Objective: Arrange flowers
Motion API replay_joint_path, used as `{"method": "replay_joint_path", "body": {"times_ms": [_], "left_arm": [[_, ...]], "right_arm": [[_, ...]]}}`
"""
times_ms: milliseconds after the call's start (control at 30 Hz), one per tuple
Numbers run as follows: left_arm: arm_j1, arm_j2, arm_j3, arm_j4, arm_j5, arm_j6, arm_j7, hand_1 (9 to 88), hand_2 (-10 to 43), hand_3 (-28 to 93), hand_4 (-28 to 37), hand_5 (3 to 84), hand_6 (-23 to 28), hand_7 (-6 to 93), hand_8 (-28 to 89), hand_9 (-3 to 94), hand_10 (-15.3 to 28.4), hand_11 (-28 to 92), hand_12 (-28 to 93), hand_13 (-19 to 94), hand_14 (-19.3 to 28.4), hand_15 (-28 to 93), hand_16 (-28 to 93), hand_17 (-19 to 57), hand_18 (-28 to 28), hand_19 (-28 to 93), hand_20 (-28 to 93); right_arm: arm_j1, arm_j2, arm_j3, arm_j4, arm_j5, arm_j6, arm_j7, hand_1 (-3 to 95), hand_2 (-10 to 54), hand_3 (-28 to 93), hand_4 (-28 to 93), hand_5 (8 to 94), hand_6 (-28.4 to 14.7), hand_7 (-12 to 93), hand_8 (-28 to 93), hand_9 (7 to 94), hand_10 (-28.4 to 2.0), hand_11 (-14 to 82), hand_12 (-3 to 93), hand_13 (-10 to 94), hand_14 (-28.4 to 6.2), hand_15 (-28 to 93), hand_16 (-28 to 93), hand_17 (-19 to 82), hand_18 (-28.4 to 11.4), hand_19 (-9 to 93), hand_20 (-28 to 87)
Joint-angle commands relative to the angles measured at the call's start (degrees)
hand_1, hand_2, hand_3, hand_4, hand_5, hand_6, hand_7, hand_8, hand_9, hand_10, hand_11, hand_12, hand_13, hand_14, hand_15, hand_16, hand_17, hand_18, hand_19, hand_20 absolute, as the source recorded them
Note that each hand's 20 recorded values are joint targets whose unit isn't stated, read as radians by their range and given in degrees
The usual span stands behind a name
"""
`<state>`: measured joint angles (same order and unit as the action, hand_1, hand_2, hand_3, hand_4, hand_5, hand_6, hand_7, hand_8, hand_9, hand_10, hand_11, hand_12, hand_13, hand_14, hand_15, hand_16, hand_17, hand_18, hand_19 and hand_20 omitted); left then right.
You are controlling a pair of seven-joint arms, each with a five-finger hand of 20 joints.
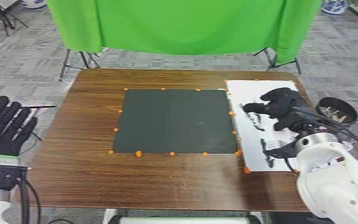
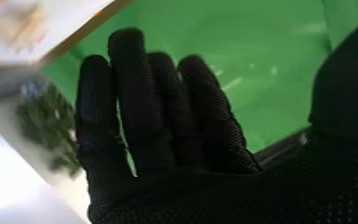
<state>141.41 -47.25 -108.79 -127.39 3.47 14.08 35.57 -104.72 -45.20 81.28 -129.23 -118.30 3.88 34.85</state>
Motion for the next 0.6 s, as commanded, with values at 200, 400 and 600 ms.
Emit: {"method": "replay_joint_path", "body": {"times_ms": [200,400,600], "left_arm": [[1.4,-0.58,0.45,-0.48,-0.33,0.61,0.05,27.6,9.4,71,-28.3,42.3,8.1,11.8,-9,36.2,14.9,14,9,24,13.8,26,-8,-4.1,12.2,36,4],[1.9,-1.05,0.62,-0.67,-0.22,0.75,-0.51,27.6,9.4,71,-28.3,42.5,8.2,12.0,-9,36.3,15.0,15,9,24,14.0,26,-8,-4.2,12.3,36,4],[1.9,-1.62,0.77,-0.75,0.14,0.73,-0.89,27.6,9.5,71,-28.3,42.6,8.4,12.1,-8,36.4,15.2,15,10,24,14.2,27,-8,-4.3,12.4,36,4]], "right_arm": [[1.8,7.4,0.3,-2.9,-9.6,-25.5,10.3,16.0,-7.2,69,-24,64.8,-6.4,26,-8,67.9,-19.8,32.5,27.6,61,-18.3,61,26,32,-25.8,85,34],[2.4,5.9,1.0,-2.2,-2.8,-37.0,13.4,17.4,-6.0,66,-25,68.5,-6.2,24,-8,72.1,-19.5,32.2,28.6,64,-18.3,62,28,34,-26.2,87,34],[1.5,5.1,-0.5,-0.2,-3.0,-37.1,13.3,18.2,-5.7,66,-25,67.9,-6.9,18,-8,72.9,-19.7,27.5,26.5,65,-17.4,57,27,34,-26.5,87,33]]}}
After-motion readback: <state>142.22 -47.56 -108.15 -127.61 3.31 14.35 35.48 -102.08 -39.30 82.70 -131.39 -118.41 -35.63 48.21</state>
